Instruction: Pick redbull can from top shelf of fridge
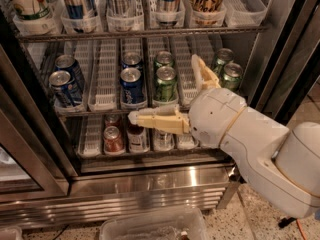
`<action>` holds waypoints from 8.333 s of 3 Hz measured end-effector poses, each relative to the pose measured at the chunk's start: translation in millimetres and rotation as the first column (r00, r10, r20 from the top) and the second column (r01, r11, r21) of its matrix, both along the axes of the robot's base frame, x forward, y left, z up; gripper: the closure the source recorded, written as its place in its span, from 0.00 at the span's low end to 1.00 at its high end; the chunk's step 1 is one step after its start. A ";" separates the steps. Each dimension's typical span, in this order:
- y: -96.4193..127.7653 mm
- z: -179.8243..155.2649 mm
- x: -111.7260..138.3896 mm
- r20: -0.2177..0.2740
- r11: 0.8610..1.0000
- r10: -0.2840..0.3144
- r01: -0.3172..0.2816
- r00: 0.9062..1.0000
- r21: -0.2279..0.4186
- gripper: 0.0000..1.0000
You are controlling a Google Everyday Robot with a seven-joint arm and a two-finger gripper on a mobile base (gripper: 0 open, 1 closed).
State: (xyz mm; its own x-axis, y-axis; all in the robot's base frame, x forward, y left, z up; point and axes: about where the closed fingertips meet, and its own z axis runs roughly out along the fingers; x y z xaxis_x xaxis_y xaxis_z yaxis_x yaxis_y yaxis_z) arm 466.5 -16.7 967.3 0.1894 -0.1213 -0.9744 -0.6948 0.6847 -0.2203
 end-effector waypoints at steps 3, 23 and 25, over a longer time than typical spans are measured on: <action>-5.1 23.4 15.1 -0.053 0.980 -0.134 0.141 0.989 0.142 0.00; -39.4 65.2 76.6 -0.023 0.986 -0.117 0.119 0.993 0.113 0.00; -43.2 75.5 84.1 -0.007 0.986 -0.130 0.130 0.992 0.109 0.00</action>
Offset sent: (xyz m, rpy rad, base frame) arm 0.0177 0.0042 0.0198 0.1691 0.0567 -0.1778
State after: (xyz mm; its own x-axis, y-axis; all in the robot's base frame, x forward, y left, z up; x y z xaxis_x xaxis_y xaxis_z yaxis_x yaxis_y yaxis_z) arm 550.6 -59.9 1042.9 0.1788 -0.0384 -0.9831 -0.5984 0.7889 -0.1397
